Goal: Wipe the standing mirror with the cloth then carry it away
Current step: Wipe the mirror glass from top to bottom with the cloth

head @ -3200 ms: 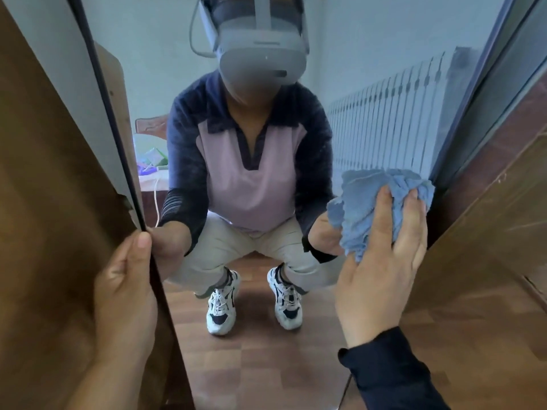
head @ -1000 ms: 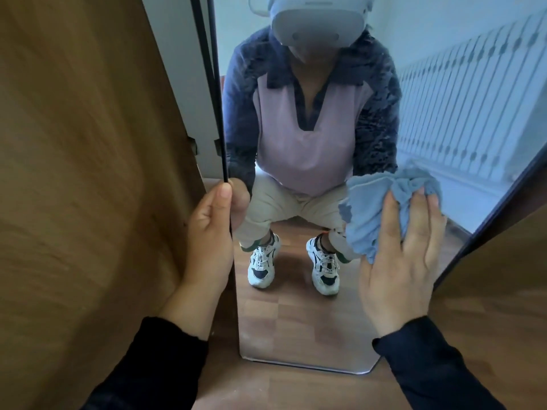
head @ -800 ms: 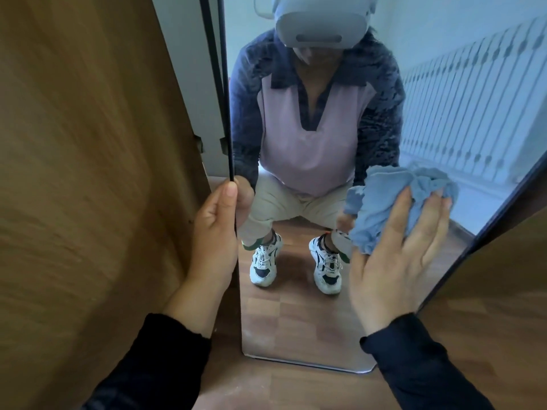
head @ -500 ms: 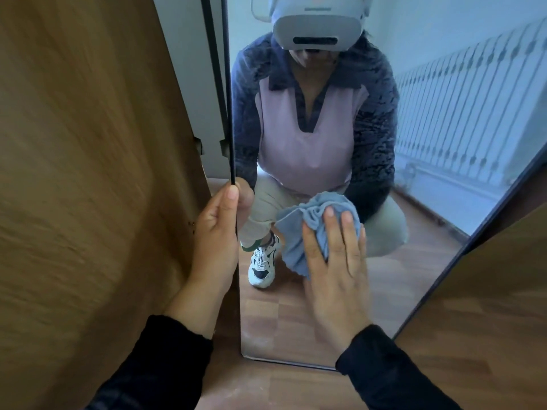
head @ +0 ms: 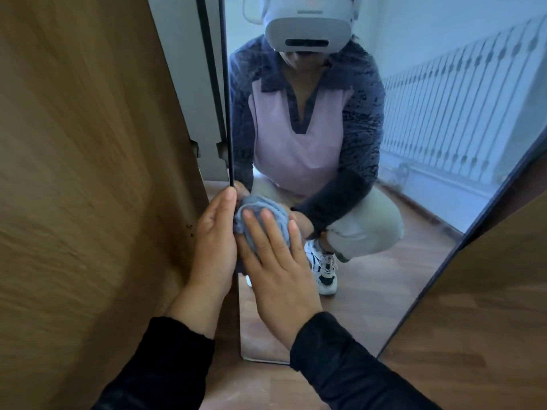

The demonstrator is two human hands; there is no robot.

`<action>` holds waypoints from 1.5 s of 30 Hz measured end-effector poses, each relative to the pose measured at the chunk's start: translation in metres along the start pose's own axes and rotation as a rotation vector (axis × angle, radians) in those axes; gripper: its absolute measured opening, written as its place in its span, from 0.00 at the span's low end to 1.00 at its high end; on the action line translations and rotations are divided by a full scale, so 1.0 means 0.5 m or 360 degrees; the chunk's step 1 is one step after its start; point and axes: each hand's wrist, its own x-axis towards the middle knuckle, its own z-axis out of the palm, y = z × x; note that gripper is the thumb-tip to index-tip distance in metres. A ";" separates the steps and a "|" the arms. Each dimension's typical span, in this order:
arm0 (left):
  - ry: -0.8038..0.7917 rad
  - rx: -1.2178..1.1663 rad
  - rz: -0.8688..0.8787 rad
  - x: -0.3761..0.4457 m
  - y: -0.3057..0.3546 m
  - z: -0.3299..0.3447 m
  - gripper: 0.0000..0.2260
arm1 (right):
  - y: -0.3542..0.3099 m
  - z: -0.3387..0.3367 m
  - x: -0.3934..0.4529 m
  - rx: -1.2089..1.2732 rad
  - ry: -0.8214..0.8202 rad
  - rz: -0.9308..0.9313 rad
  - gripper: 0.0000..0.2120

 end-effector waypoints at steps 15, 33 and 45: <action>0.0018 0.0119 0.0060 0.002 0.008 0.001 0.13 | 0.013 0.011 -0.016 -0.0037 -0.0079 0.0037 0.31; 0.0208 0.0291 0.0294 0.005 -0.015 0.017 0.17 | 0.156 -0.016 -0.132 0.0067 0.0196 0.0793 0.46; 0.0225 0.0273 0.0315 0.015 -0.029 0.013 0.14 | 0.172 -0.022 -0.146 0.0052 0.0122 0.1206 0.42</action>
